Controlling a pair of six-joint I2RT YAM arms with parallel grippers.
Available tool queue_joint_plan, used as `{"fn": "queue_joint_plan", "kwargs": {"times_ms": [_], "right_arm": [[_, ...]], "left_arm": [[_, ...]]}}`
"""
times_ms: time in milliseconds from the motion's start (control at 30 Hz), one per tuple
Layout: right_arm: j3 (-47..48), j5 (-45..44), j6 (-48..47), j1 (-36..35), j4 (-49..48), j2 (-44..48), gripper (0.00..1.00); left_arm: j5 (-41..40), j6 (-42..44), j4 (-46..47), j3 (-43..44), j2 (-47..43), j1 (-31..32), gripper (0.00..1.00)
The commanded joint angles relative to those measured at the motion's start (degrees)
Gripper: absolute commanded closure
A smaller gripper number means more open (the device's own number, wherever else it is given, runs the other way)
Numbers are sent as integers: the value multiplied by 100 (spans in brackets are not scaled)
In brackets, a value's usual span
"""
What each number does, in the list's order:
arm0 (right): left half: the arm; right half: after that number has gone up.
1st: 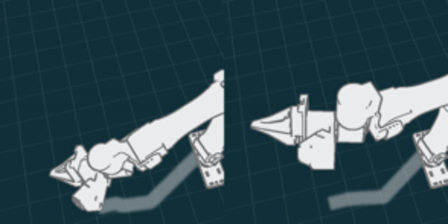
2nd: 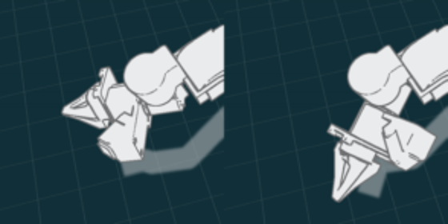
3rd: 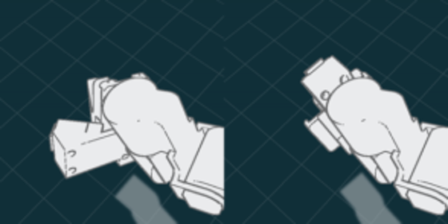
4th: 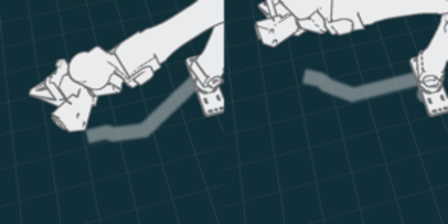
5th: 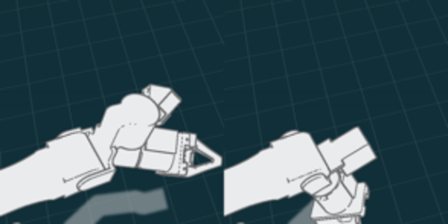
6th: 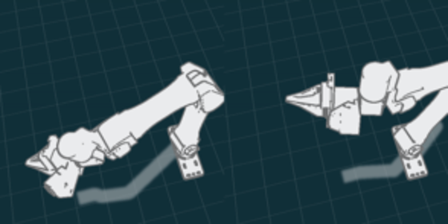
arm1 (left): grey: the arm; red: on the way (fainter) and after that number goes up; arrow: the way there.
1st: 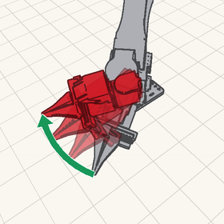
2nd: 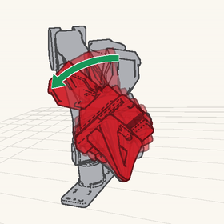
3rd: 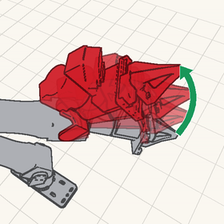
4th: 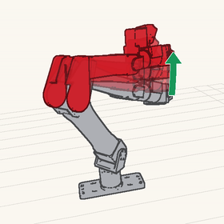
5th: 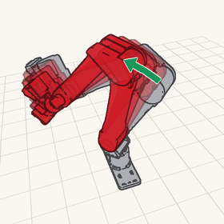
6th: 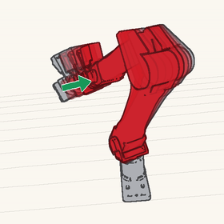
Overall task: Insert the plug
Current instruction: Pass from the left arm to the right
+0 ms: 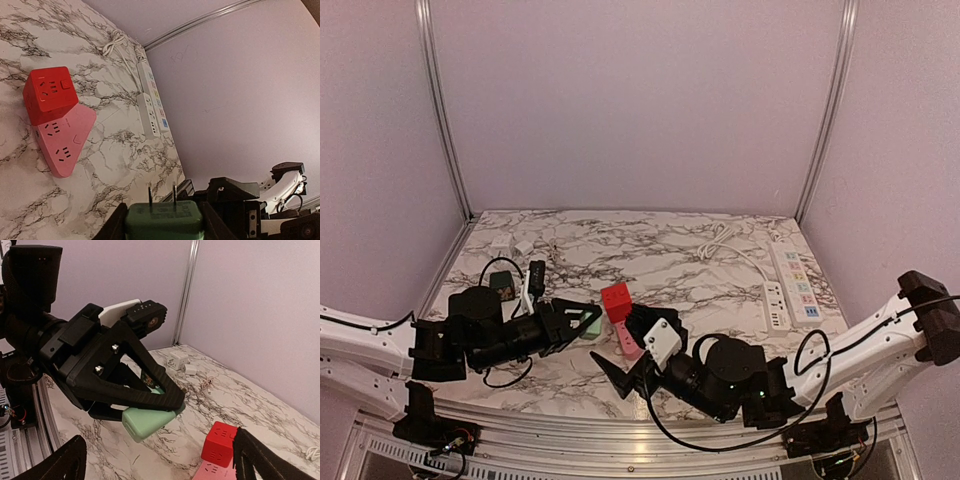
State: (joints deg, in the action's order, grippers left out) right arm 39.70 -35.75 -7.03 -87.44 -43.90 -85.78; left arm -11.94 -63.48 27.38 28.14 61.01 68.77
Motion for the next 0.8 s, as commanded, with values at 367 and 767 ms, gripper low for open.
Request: {"fn": "queue_joint_plan", "kwargs": {"times_ms": [367, 767], "right_arm": [[332, -629, -932, -290, -2266, -962, 14], [343, -1491, -1194, -326, -3548, -1412, 38]], "left_arm": [[-488, -6, 1335, 284, 374, 497, 83], [-522, -59, 1712, 206, 559, 645, 82]]}}
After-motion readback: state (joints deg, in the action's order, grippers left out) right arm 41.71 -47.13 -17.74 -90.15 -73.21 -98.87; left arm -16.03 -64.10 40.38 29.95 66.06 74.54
